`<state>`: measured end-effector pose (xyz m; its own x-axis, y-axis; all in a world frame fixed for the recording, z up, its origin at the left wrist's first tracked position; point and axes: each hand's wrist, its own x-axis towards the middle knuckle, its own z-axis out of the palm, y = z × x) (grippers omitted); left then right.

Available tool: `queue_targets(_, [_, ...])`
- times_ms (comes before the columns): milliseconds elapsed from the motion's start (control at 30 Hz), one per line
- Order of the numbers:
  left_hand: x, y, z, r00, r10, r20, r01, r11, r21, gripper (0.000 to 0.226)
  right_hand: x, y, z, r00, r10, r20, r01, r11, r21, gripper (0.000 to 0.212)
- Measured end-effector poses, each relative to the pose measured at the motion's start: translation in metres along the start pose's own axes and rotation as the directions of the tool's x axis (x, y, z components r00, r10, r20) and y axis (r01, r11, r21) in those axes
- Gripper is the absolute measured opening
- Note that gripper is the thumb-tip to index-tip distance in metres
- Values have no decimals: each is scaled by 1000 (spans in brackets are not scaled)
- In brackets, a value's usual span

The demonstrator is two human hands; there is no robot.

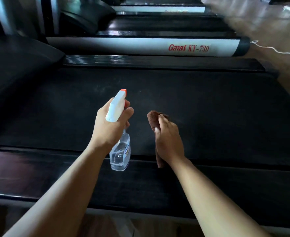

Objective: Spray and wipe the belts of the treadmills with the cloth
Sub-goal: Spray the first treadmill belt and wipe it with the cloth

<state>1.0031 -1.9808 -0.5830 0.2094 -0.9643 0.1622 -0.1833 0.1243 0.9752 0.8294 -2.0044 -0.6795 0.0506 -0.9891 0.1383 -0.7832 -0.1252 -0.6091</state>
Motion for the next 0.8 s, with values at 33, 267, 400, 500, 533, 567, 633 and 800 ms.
queue_targets(33, [0, -4, -3, 1000, -9, -15, 9, 1000, -1, 6, 1, 0, 6, 1000, -3, 8, 3, 1000, -4, 51])
queue_targets(267, [2, -21, -37, 985, -106, -137, 107, 994, -3, 5, -3, -10, 32, 997, -36, 63, 41, 997, -73, 51])
queue_targets(400, [4, -28, -62, 966, -152, -210, 156, 988, 2, 6, -7, -12, 47, 993, -69, 98, 85, 982, -169, 51])
queue_targets(500, [1, -32, -78, 954, -169, -247, 175, 984, 5, 11, -6, -19, 63, 982, -156, 103, 177, 954, -242, 50])
queue_targets(533, [0, -34, -83, 949, -175, -264, 184, 983, 9, 11, -4, -22, 70, 977, -189, 102, 210, 942, -261, 53])
queue_targets(567, [-2, -37, -87, 940, -187, -285, 198, 980, 10, 12, -2, -26, 75, 974, -203, 95, 222, 939, -262, 54])
queue_targets(633, [-5, -41, -97, 920, -220, -324, 230, 973, -7, 14, 0, -35, 83, 976, -195, 101, 214, 948, -236, 53])
queue_targets(800, [-6, -54, -128, 857, -288, -427, 304, 952, -32, 17, 2, -41, 105, 966, -182, 182, 219, 953, -210, 50])
